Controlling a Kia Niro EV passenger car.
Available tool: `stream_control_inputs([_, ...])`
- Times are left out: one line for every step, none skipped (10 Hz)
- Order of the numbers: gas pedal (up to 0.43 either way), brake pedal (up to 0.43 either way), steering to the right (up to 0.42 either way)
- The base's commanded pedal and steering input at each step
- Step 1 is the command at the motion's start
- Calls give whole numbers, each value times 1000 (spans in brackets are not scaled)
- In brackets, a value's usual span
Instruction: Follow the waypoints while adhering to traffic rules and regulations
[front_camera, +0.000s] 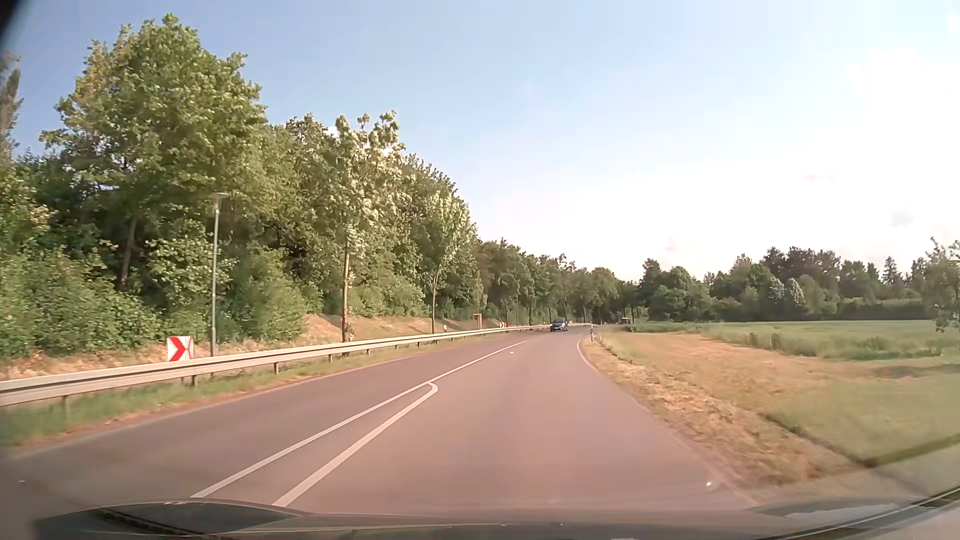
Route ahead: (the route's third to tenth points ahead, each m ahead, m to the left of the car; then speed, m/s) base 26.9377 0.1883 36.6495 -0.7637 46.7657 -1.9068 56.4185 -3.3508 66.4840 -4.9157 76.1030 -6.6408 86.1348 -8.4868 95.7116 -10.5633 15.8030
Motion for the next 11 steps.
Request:
stream_control_inputs([378,12,21])
stream_control_inputs([378,12,21])
stream_control_inputs([378,12,21])
stream_control_inputs([370,12,20])
stream_control_inputs([358,12,15])
stream_control_inputs([350,12,11])
stream_control_inputs([350,12,11])
stream_control_inputs([339,12,11])
stream_control_inputs([319,12,11])
stream_control_inputs([299,12,12])
stream_control_inputs([299,18,14])
